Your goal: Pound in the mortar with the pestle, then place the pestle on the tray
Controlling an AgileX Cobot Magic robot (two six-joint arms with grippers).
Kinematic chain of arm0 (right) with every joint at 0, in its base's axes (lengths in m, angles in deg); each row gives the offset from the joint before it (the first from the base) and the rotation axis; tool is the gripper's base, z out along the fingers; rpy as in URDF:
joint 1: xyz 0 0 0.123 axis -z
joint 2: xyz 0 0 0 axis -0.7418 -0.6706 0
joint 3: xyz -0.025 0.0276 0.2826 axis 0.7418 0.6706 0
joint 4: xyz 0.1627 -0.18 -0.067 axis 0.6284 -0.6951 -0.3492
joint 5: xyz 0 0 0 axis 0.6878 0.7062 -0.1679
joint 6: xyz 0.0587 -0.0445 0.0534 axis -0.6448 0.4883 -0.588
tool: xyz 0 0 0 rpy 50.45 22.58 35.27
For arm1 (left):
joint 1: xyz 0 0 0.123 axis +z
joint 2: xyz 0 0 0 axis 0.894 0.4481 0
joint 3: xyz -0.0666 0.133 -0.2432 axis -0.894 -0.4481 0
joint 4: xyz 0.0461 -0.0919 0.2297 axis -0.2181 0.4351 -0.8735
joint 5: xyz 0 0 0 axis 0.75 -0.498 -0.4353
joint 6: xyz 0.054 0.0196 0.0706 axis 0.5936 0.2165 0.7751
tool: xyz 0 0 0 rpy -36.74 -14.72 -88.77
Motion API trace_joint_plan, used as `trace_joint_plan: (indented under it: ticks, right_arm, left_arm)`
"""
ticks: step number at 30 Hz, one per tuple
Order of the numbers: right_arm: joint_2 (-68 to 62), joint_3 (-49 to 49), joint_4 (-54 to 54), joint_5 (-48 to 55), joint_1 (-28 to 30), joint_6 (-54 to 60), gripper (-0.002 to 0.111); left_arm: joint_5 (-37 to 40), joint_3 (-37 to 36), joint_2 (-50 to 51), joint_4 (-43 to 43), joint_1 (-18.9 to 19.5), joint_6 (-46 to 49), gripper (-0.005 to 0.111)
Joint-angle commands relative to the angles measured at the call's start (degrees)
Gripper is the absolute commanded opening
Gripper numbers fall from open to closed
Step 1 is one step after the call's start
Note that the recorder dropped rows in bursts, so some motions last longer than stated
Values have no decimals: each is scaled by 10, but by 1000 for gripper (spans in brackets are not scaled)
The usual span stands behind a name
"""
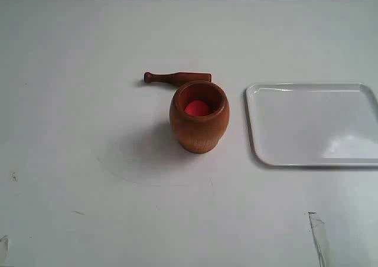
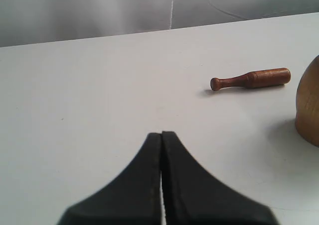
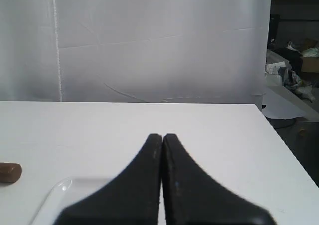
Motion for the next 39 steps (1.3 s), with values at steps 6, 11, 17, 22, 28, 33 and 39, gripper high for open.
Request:
trace_joint_plan:
  ticks: [6, 11, 17, 22, 28, 33, 39]
  right_arm:
    - [2, 2, -2, 1, 4, -1, 0]
    - [2, 2, -1, -5, 4, -1, 0]
    - [2, 2, 21, -15, 4, -3, 0]
    - [2, 2, 130, -28, 4, -5, 0]
    - [2, 2, 155, -30, 4, -10, 0]
    - [2, -3, 253, -98, 3, -35, 0]
    - [-6, -149, 196, -76, 3, -33, 0]
  left_arm:
    - [-2, 0, -1, 4, -4, -5, 0]
    - [-2, 0, -1, 4, -4, -5, 0]
    - [-2, 0, -1, 4, -4, -5, 0]
    - [-2, 0, -1, 4, -4, -5, 0]
    - [-2, 0, -1, 4, -4, -5, 0]
    - [-2, 0, -1, 4, -4, -5, 0]
    - [-2, 0, -1, 4, -4, -5, 0]
